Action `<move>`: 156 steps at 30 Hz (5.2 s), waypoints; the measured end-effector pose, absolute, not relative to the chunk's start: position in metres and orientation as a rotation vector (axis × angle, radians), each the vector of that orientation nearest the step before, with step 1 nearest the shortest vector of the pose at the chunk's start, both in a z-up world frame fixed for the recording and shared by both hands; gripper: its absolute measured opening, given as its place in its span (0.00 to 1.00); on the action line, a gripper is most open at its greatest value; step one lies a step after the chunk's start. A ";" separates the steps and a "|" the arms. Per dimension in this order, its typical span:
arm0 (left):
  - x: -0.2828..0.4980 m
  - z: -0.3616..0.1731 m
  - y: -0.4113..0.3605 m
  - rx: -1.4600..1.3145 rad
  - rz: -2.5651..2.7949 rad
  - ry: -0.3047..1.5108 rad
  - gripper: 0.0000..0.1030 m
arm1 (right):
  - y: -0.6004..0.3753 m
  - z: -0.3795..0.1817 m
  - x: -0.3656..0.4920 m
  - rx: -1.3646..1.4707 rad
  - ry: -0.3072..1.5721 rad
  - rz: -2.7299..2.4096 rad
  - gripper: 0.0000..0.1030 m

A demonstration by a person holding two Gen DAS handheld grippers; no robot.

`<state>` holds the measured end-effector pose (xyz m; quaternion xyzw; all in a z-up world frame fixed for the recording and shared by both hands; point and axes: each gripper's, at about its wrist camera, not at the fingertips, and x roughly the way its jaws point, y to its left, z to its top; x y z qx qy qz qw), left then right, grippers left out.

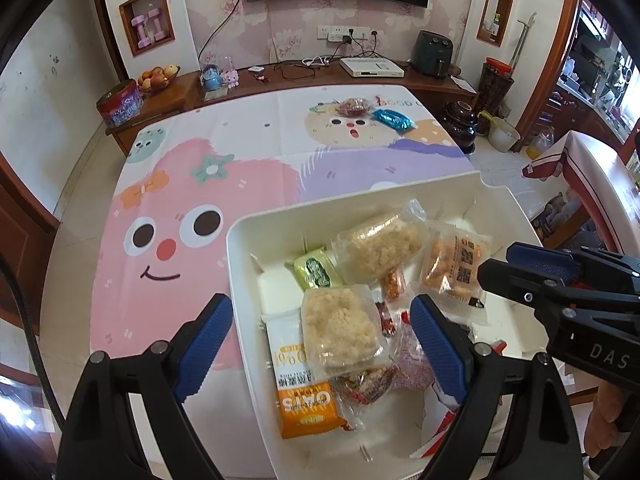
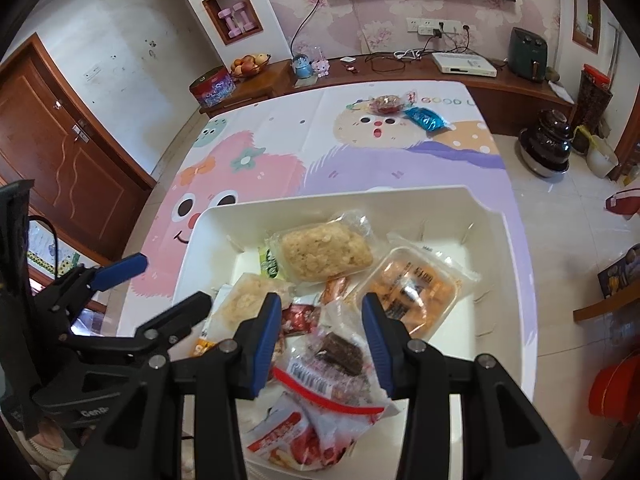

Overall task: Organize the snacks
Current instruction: 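Move both open tools back toward the nut bag and blue snack, then grasp clear nut bag with left tool while right tool grasps blue wrapped snack, then carry nut bag and blue snack into the white tray and release both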

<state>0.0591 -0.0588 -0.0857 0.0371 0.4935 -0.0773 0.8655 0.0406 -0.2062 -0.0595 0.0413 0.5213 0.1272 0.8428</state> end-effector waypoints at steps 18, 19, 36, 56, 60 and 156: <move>0.182 0.028 -0.085 0.214 -0.254 0.930 0.87 | -0.260 0.066 0.157 0.022 0.935 0.209 0.41; 0.197 0.037 -0.087 0.214 -0.253 0.927 0.87 | -0.262 0.073 0.165 0.021 0.924 0.198 0.41; 0.418 -0.006 -0.143 0.346 -0.240 1.032 0.87 | -0.296 0.033 0.349 -0.002 1.072 0.163 0.41; 0.476 -0.197 -0.212 0.582 -0.410 1.171 0.87 | -0.302 -0.170 0.394 0.061 1.370 0.259 0.41; 0.482 -0.199 -0.213 0.598 -0.425 1.175 0.87 | -0.293 -0.178 0.400 0.000 1.364 0.266 0.42; 0.043 -0.076 -0.064 0.047 -0.182 1.029 0.35 | -0.228 -0.042 0.021 0.133 1.025 0.182 0.26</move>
